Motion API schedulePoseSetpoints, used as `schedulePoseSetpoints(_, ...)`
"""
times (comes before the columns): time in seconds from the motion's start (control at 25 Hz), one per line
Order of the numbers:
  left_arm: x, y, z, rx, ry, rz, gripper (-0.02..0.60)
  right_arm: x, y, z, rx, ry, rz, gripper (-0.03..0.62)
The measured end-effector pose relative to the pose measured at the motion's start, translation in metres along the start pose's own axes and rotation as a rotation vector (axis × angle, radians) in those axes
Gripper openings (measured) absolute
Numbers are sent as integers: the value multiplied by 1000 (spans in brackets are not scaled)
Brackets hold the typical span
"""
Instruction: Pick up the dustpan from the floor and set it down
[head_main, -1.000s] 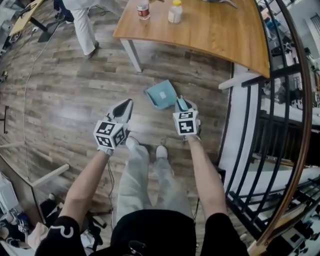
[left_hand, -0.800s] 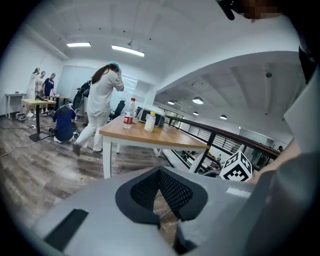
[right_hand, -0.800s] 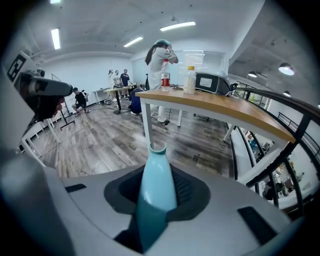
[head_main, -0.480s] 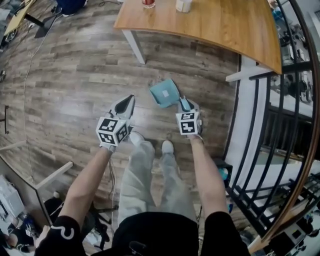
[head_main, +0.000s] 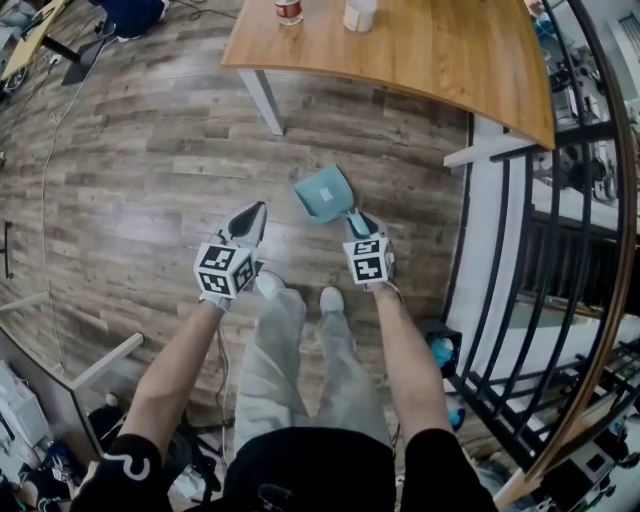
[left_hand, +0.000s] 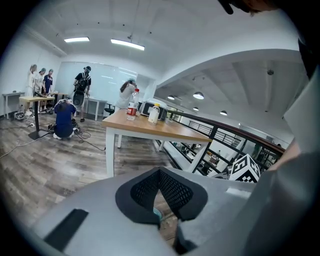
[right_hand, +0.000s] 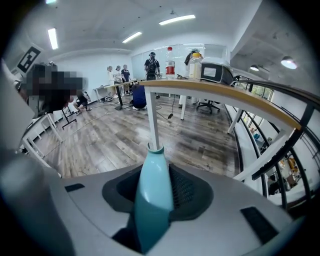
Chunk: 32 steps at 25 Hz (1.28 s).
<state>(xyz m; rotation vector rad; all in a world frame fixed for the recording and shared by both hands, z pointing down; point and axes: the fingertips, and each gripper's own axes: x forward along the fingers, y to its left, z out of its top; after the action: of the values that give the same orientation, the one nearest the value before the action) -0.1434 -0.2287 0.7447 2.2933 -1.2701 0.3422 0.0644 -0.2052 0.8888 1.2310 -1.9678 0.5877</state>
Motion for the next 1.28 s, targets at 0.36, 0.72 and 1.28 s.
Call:
schedulePoseSetpoints(0.36, -13, -11, 8, 14, -4, -13, -3, -22, 8, 1, 20, -13, 17, 153)
schedulePoseSetpoints(0.72, -35, -33, 28, 28, -35, 0, -3, -69, 2, 43, 46, -132, 26, 146)
schedulePoseSetpoints(1.28, -63, -123, 111, 58, -139, 27, -3, -217, -62, 118, 105, -367, 50, 28)
